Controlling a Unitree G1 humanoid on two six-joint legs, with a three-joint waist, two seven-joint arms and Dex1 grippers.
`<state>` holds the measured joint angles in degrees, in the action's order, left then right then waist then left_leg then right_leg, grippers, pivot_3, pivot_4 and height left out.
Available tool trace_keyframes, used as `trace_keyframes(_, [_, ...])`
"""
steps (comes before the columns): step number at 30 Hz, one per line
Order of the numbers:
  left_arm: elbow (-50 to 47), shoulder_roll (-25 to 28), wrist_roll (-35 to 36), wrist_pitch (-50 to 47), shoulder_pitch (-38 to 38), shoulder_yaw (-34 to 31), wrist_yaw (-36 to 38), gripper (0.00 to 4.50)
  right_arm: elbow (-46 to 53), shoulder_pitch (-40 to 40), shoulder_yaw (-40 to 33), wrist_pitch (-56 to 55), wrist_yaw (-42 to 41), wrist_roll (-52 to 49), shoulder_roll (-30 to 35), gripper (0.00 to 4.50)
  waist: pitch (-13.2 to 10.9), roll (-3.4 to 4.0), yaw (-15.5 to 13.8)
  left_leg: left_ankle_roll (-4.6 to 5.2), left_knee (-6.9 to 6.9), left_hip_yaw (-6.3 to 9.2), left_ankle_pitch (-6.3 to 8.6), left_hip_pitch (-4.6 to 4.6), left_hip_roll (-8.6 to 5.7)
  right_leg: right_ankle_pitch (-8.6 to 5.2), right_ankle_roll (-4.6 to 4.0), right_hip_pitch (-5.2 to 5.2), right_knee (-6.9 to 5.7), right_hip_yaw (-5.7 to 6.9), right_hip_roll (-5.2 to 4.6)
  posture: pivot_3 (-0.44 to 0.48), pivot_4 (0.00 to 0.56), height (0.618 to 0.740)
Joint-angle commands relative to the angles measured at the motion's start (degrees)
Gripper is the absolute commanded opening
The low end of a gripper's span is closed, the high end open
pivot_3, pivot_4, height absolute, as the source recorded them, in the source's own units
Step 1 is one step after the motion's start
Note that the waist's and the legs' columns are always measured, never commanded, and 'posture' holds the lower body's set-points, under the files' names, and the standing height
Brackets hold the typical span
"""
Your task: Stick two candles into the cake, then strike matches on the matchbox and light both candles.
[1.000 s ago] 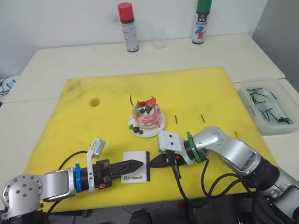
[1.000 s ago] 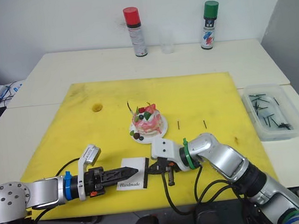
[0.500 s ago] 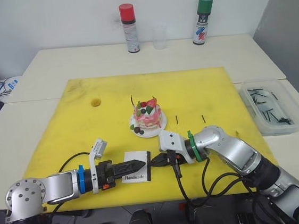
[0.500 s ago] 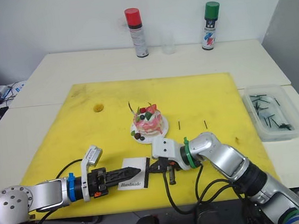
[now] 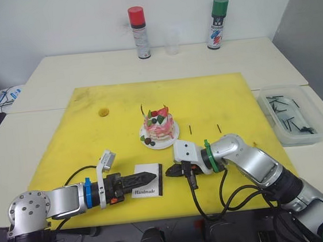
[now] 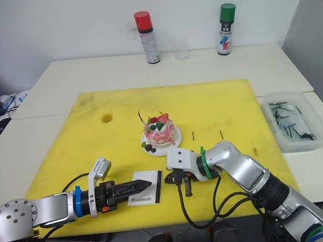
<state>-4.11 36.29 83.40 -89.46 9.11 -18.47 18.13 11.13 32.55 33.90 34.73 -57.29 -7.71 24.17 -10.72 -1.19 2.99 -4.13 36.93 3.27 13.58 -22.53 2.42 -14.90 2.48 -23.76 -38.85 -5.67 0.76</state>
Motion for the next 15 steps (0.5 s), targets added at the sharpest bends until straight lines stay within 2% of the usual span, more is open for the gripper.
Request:
trace_keyframes(1, [1.0,-0.7,-3.1,-0.7,-2.0,3.4,-1.4,4.50,0.9,0.3,0.3,-1.2,0.3,0.5,-1.2,0.03,0.0,0.01,0.0,0.00,0.00,0.00,0.00,0.00,0.00,0.00,0.00,0.00,0.01,0.00,0.00,0.000,0.150,0.740])
trace_keyframes(15, [0.0,-0.5,-4.9,-0.4,-3.1,4.4,-0.5,4.50,-0.5,0.4,-1.2,-2.1,1.1,1.0,-2.9,0.03,0.0,0.02,0.0,-0.01,-0.09,0.00,0.01,-0.02,0.00,0.00,0.00,0.00,0.22,0.00,-0.01,0.000,0.150,0.740])
